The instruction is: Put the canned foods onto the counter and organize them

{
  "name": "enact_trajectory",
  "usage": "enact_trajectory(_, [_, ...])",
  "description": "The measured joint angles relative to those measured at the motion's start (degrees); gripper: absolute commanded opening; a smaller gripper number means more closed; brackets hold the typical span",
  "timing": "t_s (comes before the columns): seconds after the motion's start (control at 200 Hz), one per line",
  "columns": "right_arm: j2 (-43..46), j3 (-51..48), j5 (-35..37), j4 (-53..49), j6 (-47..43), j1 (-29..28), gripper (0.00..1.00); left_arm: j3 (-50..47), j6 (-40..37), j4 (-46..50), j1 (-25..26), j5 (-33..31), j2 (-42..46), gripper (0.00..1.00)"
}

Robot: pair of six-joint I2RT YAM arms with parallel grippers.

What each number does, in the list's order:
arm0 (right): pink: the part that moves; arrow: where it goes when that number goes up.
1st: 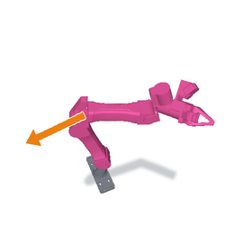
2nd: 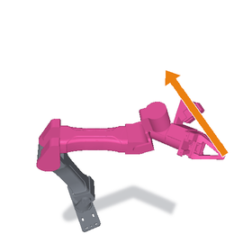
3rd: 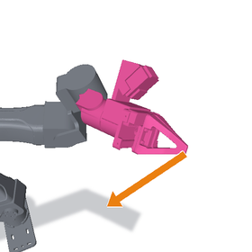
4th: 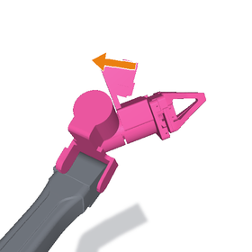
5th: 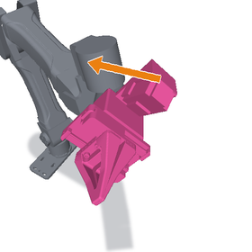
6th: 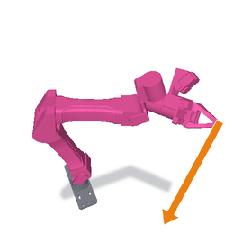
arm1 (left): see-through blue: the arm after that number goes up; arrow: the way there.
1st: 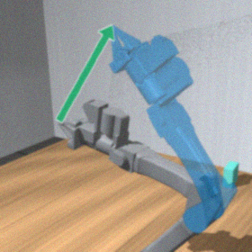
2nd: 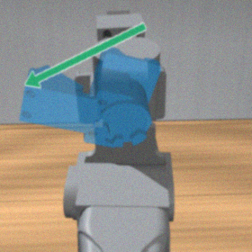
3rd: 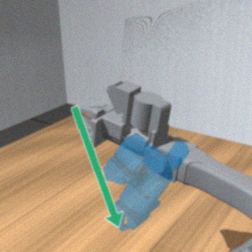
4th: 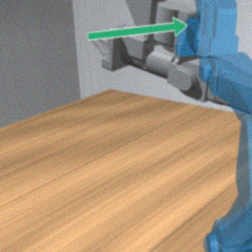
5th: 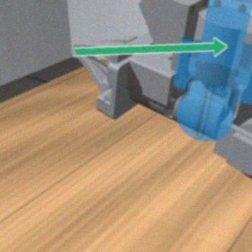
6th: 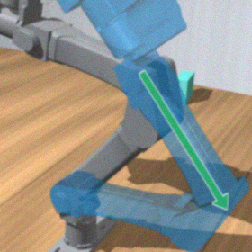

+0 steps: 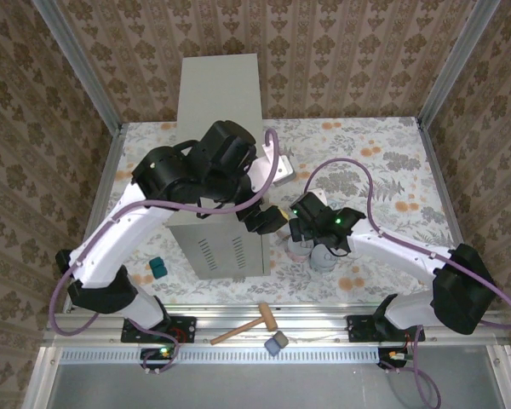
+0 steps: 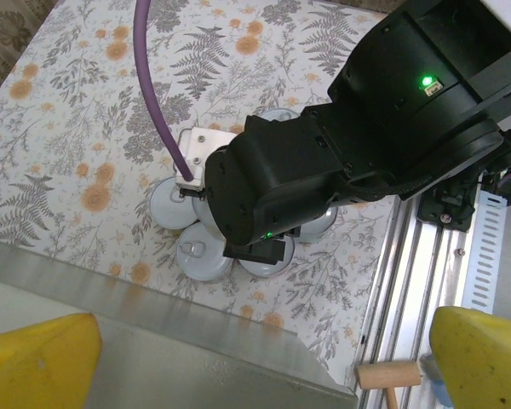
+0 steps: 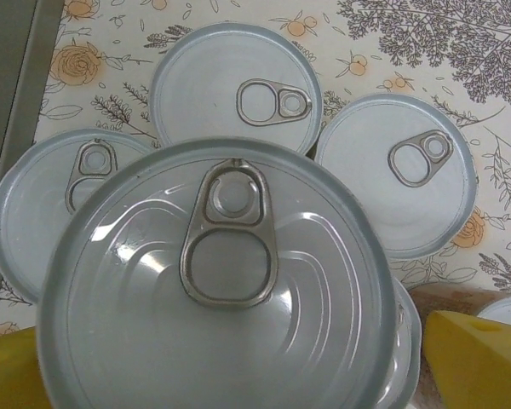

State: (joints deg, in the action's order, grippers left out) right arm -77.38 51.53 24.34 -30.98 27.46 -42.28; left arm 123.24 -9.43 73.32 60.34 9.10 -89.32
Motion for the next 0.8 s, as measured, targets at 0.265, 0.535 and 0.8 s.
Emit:
enact_trajectory(0.265, [-0.39, -1.25, 1.01, 3.76, 0.35, 0.02, 0.87, 1.14, -0.90, -0.09, 0.13, -0.57, -0.13, 1.00])
enact_trajectory(0.535, [-0.39, -1.31, 1.14, 5.55, -0.33, 0.02, 0.69, -2.38, -0.90, -3.80, 0.11, -3.37, 0.79, 1.00])
enact_trajectory(0.8, [0.33, -1.31, 1.01, 5.49, -2.43, 0.17, 0.64, -2.34, -0.87, -5.95, -0.61, -4.83, 1.09, 1.00])
